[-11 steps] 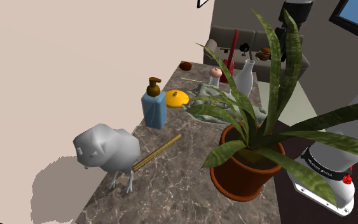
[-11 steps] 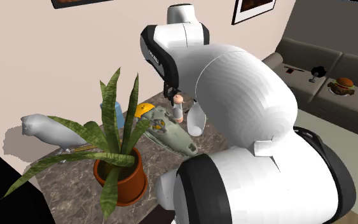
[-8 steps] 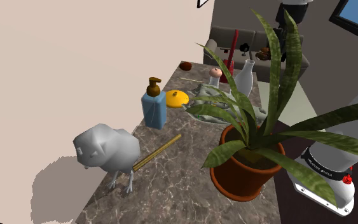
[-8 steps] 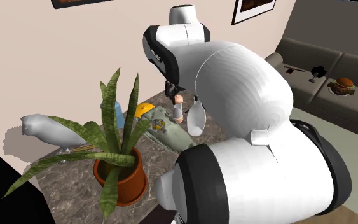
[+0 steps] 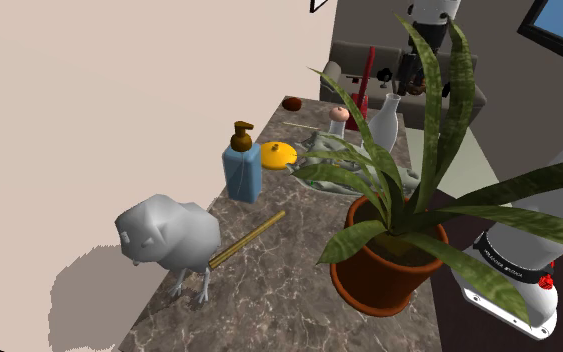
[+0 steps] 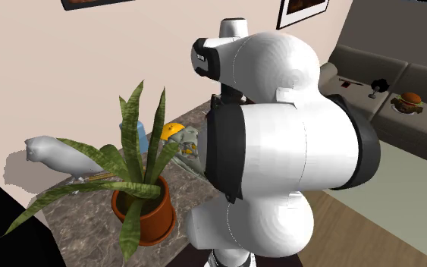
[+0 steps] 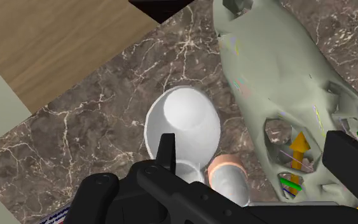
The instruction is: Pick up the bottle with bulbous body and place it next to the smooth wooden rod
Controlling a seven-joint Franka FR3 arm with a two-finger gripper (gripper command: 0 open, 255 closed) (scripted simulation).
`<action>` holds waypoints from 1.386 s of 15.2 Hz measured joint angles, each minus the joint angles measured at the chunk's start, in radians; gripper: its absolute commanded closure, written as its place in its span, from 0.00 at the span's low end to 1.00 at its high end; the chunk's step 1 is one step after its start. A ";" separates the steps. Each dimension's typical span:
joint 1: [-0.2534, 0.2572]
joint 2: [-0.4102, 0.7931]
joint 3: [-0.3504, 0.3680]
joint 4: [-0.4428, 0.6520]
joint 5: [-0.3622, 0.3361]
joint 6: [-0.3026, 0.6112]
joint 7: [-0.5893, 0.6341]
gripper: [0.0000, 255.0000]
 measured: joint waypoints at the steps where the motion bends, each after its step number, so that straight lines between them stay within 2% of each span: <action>1: 0.000 0.036 -0.013 0.018 0.003 0.020 -0.016 0.00; 7: 0.000 0.233 -0.073 0.117 0.037 0.121 -0.105 0.00; 14: -0.004 0.267 -0.084 0.058 0.041 0.215 -0.118 0.00; 20: -0.004 0.271 -0.085 0.051 0.042 0.227 -0.119 0.00; 21: -0.004 0.271 -0.085 0.051 0.042 0.227 -0.119 1.00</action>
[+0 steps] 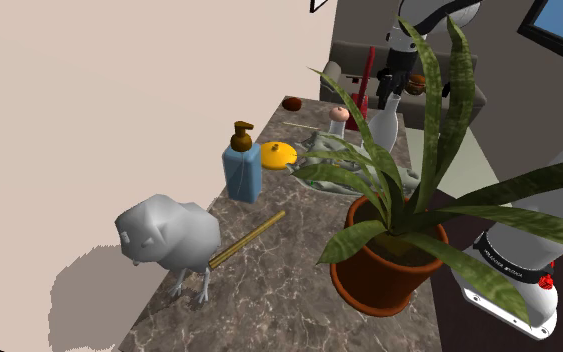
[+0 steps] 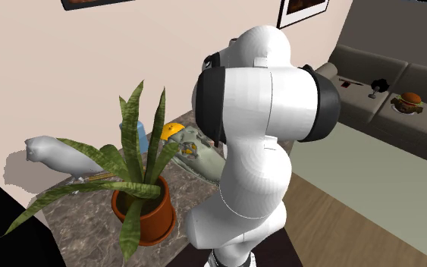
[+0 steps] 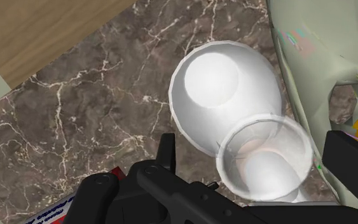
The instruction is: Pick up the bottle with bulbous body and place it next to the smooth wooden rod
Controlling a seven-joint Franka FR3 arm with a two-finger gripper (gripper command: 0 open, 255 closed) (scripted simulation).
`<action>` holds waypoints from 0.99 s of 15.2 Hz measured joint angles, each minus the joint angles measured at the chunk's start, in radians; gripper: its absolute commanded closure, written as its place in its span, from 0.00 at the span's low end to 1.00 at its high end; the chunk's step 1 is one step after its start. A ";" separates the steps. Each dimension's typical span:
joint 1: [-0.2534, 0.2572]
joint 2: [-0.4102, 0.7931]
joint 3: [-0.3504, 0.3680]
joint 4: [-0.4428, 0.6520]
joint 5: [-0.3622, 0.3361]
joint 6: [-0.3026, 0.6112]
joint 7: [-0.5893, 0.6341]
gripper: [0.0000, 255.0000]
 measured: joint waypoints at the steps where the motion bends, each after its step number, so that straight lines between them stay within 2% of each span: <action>1: 0.000 0.000 0.000 0.000 0.000 0.000 0.000 1.00; 10: 0.000 0.000 0.000 0.000 0.000 0.000 0.000 1.00; 15: 0.001 -0.016 0.004 0.038 -0.002 -0.054 0.003 1.00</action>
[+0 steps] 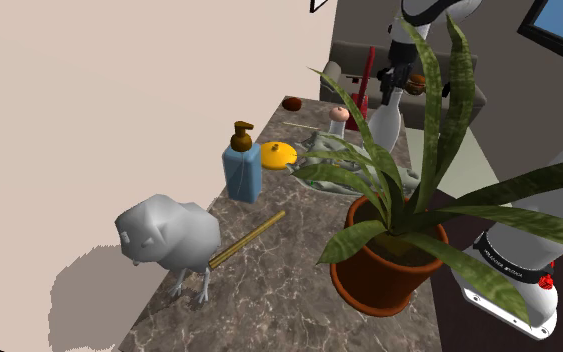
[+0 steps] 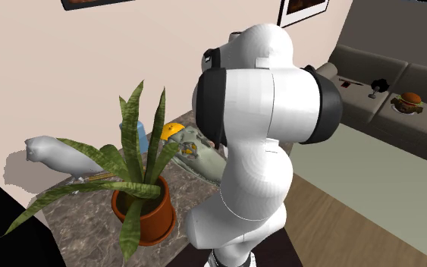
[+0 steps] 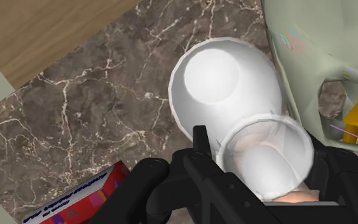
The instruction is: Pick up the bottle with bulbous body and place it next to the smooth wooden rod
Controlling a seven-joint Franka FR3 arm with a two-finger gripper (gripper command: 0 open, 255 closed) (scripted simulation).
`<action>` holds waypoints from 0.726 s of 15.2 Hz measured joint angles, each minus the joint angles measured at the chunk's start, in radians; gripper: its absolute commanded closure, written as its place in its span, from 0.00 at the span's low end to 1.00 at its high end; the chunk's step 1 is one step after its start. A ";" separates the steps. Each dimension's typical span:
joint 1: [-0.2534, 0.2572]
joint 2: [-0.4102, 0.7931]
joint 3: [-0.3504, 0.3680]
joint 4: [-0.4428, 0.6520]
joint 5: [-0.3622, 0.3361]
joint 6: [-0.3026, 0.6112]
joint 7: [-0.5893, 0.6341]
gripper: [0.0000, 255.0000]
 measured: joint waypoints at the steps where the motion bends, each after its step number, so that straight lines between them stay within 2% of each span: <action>1: 0.000 -0.007 0.001 0.010 -0.001 -0.017 0.000 1.00; 11: 0.001 -0.038 0.008 0.115 -0.004 -0.152 0.001 1.00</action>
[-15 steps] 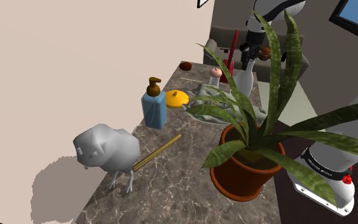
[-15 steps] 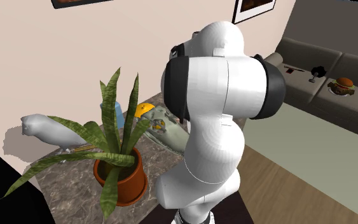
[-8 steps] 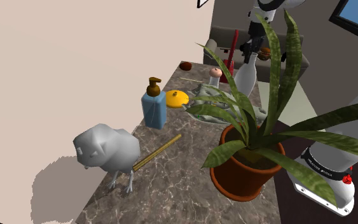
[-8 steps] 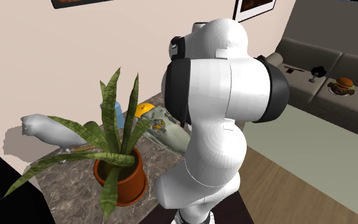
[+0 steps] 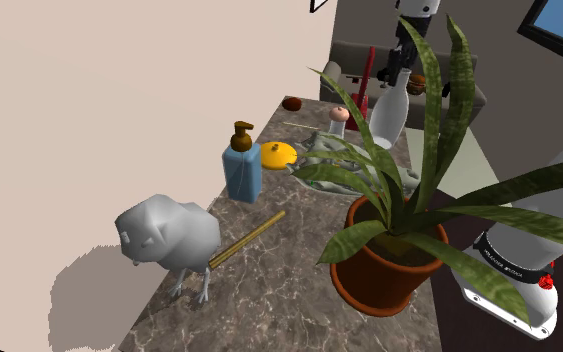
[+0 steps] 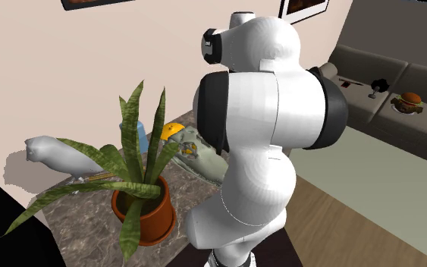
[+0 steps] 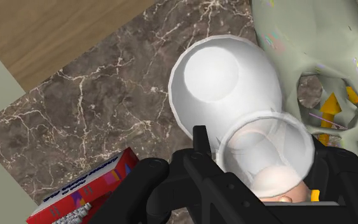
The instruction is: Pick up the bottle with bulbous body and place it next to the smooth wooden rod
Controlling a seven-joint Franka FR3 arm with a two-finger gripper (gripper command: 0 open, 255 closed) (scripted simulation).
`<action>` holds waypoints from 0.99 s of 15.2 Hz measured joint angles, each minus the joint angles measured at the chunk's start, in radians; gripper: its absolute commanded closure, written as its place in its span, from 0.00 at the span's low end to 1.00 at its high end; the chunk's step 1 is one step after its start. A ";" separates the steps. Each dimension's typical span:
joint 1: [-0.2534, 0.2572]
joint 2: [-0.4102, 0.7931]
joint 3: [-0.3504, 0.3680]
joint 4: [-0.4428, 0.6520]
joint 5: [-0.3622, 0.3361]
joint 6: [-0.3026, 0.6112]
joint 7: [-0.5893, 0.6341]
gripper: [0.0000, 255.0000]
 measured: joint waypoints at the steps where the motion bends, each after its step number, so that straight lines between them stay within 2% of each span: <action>1: 0.001 0.000 0.001 0.009 0.001 -0.009 0.001 1.00; 15: 0.005 0.001 0.009 0.200 0.006 -0.199 -0.003 1.00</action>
